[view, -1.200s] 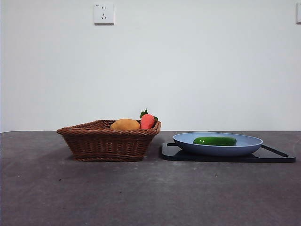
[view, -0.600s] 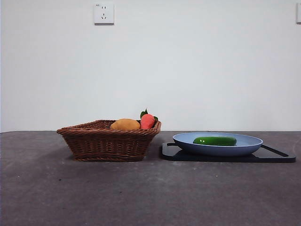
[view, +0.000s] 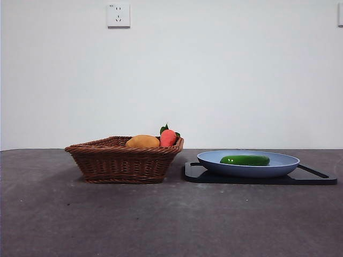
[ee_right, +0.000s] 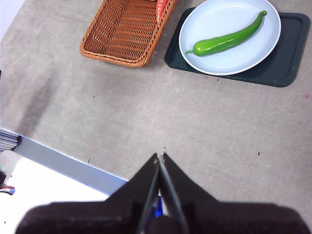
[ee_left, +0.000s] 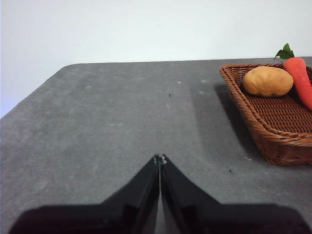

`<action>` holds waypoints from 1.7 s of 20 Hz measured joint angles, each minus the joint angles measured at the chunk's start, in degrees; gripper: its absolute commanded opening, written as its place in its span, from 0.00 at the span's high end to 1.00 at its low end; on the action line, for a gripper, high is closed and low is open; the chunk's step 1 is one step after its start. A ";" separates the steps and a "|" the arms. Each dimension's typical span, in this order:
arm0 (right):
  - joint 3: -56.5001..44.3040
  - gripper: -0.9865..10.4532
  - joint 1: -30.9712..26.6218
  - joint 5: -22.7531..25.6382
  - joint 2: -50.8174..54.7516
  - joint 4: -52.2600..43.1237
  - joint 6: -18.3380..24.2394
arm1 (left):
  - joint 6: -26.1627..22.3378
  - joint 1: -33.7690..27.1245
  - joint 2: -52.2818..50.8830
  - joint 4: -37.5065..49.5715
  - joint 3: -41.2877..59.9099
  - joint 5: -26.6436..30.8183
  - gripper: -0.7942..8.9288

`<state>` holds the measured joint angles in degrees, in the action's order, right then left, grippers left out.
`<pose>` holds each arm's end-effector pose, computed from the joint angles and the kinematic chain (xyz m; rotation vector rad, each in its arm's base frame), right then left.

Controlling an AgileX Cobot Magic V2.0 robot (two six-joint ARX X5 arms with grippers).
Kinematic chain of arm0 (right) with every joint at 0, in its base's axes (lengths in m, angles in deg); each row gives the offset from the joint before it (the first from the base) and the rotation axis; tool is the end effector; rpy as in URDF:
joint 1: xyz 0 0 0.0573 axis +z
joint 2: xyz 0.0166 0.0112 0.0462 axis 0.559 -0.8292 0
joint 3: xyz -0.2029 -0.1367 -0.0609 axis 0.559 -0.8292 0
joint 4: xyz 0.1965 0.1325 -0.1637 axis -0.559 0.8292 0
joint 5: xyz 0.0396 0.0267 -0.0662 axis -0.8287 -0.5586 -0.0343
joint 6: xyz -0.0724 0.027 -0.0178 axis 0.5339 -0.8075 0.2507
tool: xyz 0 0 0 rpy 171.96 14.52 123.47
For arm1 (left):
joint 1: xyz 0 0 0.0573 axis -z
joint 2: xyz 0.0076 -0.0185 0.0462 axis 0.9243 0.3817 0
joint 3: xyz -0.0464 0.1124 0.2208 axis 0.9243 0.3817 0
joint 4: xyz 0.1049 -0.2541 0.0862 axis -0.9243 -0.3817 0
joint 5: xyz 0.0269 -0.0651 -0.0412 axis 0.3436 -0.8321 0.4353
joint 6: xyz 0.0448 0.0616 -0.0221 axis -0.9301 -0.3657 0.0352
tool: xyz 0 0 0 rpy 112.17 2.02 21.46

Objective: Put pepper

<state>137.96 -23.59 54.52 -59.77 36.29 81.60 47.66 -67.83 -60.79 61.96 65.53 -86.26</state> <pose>0.1354 0.0486 0.3901 0.1135 0.8223 0.5001 0.1807 0.0025 0.1522 0.0071 0.1218 0.0305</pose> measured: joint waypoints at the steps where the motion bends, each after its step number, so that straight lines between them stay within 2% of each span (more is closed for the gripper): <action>1: 0.00 0.90 0.00 0.00 -0.02 0.00 0.00 | 0.00 0.00 0.00 0.00 0.00 0.00 0.91; 17: 0.00 0.90 0.00 0.07 0.00 0.00 0.13 | 0.02 0.00 0.00 0.02 0.00 0.00 0.91; 19: -0.02 0.90 -0.35 2.78 0.24 -1.01 1.77 | 0.02 0.00 0.00 0.02 0.00 0.00 0.91; 23: -5.05 0.90 -2.73 4.31 7.21 -18.69 2.43 | 0.00 0.00 0.00 0.02 0.00 0.00 0.91; 27: -19.65 0.90 -4.76 4.48 19.06 -36.02 2.60 | 0.00 0.00 0.00 0.00 0.00 -0.02 0.91; 30: -33.88 0.90 -4.79 4.55 25.53 -47.69 5.07 | 0.00 0.00 0.00 0.02 0.00 0.00 0.91; 34: -44.61 0.90 -4.79 4.55 30.99 -57.37 5.92 | 0.00 0.00 0.00 0.02 0.00 -0.02 0.91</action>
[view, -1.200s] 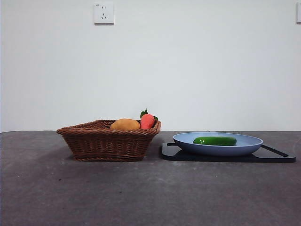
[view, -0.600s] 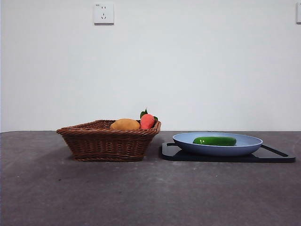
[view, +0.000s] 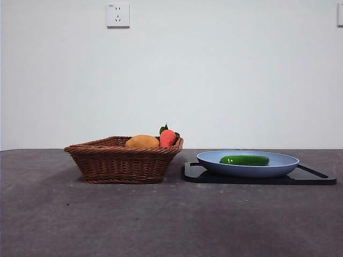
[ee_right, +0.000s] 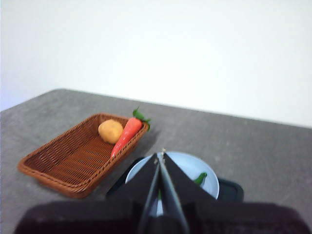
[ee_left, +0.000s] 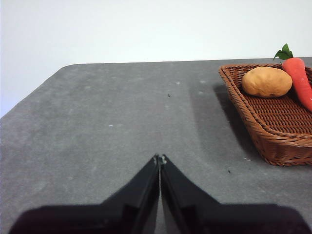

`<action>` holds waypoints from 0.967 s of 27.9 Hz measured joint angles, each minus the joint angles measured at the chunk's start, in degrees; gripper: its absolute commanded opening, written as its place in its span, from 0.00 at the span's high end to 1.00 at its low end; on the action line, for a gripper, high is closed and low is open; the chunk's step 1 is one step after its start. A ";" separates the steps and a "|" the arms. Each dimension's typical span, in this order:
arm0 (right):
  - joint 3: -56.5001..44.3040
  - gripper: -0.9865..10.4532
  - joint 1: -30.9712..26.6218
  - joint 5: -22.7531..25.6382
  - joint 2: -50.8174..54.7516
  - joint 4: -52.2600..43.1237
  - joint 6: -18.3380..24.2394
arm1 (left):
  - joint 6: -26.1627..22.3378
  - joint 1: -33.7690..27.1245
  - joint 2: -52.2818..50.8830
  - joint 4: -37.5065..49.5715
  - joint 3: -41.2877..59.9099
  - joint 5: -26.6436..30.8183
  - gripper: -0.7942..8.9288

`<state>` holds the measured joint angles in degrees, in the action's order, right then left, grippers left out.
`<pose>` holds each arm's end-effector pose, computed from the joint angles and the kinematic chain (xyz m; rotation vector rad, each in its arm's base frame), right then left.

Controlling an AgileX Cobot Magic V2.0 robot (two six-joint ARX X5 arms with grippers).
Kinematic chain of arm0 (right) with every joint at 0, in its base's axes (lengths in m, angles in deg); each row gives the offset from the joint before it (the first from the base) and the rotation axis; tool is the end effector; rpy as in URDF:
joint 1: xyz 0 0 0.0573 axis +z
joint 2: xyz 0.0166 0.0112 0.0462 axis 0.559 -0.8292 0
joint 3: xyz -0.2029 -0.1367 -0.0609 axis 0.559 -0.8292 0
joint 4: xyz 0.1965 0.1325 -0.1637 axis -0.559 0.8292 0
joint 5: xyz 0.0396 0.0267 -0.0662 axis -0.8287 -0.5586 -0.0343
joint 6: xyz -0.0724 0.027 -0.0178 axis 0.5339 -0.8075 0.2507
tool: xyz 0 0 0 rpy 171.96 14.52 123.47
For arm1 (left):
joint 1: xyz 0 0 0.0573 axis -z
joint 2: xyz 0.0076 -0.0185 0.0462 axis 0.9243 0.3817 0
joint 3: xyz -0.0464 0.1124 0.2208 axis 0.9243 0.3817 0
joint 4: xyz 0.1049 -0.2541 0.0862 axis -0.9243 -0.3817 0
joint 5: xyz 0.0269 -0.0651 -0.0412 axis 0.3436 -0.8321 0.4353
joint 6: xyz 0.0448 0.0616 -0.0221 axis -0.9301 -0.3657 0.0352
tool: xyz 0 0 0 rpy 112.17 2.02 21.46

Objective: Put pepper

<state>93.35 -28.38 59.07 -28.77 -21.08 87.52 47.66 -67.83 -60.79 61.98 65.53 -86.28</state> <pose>0.1532 0.0336 0.3062 -0.0568 0.0296 0.3852 0.1807 0.0025 0.1522 0.0071 0.1214 0.0301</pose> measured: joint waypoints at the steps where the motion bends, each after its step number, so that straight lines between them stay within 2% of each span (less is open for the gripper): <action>1: -2.73 0.90 0.00 0.00 1.44 -2.43 -0.07 | 0.00 0.00 0.00 -0.02 0.00 0.02 0.91; 7: -17.75 0.90 0.00 0.09 8.44 -11.54 -1.86 | 0.00 0.00 0.00 0.00 0.00 0.02 0.91; 11: -24.22 0.90 0.00 0.20 11.04 -13.14 -2.78 | 0.00 0.00 0.00 0.00 0.00 0.02 0.91; 13: -26.53 0.90 0.00 1.73 11.82 -13.90 -2.91 | 0.00 0.00 0.00 0.00 0.00 0.02 0.91; 18: -30.53 0.90 0.00 5.95 13.81 -13.92 -3.39 | 0.00 0.00 0.00 0.00 0.00 0.00 0.91; 27: -32.00 0.90 0.00 6.10 14.56 -12.22 -3.72 | 0.00 0.00 0.00 0.00 0.00 0.00 0.91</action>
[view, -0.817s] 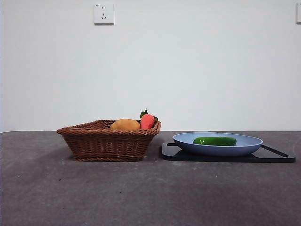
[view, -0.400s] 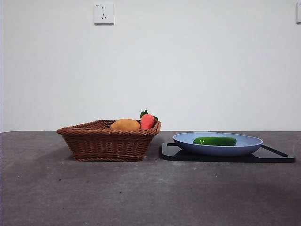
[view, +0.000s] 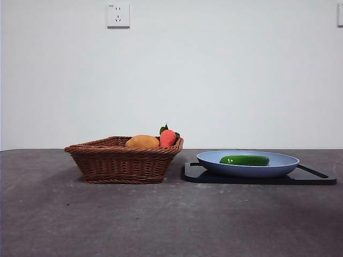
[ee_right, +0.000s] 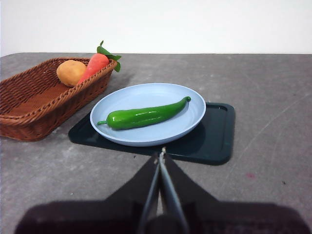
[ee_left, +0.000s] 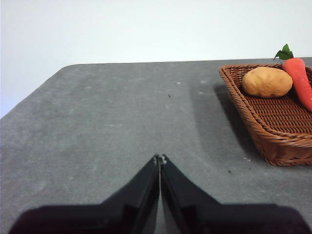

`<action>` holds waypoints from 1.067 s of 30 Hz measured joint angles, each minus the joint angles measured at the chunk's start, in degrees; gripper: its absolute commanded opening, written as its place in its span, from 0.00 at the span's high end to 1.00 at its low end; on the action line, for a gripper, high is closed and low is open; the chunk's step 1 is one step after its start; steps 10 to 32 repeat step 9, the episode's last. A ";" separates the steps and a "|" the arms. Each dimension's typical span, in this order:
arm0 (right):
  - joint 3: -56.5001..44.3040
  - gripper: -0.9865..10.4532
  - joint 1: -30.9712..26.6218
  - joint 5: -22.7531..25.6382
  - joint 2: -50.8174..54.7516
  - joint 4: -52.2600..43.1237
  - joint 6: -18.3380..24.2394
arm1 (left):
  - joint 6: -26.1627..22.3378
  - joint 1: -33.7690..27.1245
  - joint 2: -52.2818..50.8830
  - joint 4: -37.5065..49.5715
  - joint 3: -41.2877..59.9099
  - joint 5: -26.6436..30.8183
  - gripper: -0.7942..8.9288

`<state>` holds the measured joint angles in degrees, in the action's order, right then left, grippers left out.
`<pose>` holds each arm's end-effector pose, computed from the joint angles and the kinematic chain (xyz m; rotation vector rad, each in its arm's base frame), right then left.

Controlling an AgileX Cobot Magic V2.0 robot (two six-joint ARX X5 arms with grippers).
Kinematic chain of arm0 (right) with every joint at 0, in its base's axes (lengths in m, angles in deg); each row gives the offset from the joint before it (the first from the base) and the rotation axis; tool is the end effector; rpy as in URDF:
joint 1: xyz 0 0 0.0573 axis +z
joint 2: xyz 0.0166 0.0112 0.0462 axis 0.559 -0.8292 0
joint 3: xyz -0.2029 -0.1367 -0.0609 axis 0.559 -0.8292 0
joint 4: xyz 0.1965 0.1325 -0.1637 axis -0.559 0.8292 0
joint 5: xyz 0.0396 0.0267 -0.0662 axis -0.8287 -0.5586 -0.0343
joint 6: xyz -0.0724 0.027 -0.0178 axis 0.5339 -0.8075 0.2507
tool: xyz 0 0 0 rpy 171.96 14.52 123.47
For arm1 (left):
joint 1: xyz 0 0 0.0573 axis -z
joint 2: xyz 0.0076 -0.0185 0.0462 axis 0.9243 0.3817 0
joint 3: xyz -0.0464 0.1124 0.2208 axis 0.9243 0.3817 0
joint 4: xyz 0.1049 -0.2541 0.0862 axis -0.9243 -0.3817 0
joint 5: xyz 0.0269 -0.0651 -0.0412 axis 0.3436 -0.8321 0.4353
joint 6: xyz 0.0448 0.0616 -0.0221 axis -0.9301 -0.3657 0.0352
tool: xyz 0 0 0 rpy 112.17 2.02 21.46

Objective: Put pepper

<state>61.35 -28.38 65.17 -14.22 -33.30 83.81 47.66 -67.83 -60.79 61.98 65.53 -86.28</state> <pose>0.1776 0.0292 0.1494 0.0087 0.1334 0.2770 0.1807 0.0025 0.1522 0.0071 0.1214 0.0301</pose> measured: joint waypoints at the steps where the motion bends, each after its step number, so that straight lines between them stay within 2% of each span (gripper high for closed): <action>1: 0.02 0.90 0.00 0.02 0.00 0.22 -0.02 | 0.00 0.00 0.00 -0.02 0.00 0.02 0.91; 32: 0.07 0.90 0.00 0.02 0.00 0.59 -0.02 | 0.00 0.00 0.00 0.00 0.00 0.02 0.91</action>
